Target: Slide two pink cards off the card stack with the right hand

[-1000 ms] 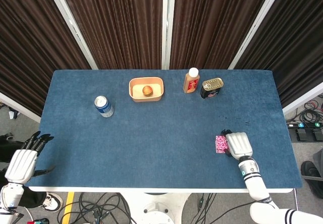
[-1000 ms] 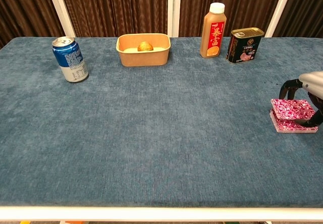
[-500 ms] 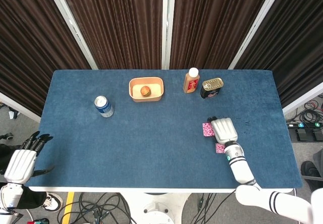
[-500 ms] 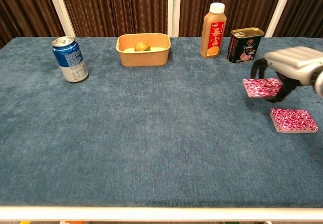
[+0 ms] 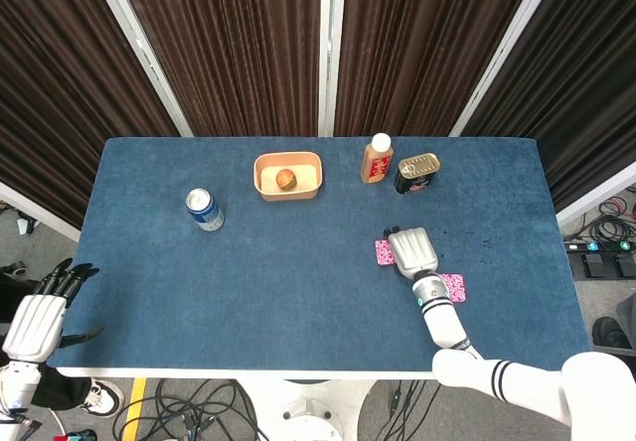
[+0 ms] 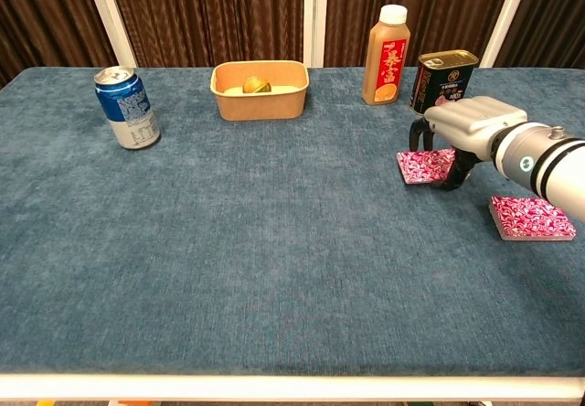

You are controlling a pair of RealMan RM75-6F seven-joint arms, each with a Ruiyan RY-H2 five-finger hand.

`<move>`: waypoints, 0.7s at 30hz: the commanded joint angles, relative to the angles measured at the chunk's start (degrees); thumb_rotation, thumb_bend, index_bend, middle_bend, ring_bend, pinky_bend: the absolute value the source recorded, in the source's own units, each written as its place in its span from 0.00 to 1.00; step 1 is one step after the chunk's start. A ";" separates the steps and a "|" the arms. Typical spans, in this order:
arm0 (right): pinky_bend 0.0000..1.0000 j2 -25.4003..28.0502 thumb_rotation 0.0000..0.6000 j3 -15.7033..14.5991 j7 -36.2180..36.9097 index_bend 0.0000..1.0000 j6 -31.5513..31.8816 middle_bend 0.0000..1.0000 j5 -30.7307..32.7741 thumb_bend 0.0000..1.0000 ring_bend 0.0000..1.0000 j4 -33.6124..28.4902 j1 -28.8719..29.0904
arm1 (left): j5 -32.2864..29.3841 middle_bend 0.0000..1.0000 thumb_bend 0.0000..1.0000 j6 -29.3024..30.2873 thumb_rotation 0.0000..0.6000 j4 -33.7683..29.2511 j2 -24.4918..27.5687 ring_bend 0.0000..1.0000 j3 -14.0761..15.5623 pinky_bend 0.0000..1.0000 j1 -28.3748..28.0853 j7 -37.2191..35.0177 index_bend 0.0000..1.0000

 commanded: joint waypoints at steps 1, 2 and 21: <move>0.77 0.22 1.00 -0.22 0.07 0.36 -0.37 0.31 0.38 0.20 0.72 -0.10 0.16 | 0.02 0.15 0.01 0.02 1.00 0.05 0.06 0.02 -0.01 0.19 0.00 -0.05 0.18; 0.77 0.38 1.00 -0.32 0.01 0.33 -0.57 0.29 0.65 0.20 0.72 -0.20 0.24 | 0.00 0.15 0.01 0.00 1.00 0.05 0.07 0.02 -0.01 0.19 0.00 -0.08 0.18; 0.77 12.30 1.00 -3.57 2.83 0.19 4.19 0.22 -1.02 0.17 0.72 -13.62 -3.37 | 0.36 0.15 0.01 -0.03 1.00 -0.30 0.09 0.02 0.09 0.18 -0.08 0.36 0.18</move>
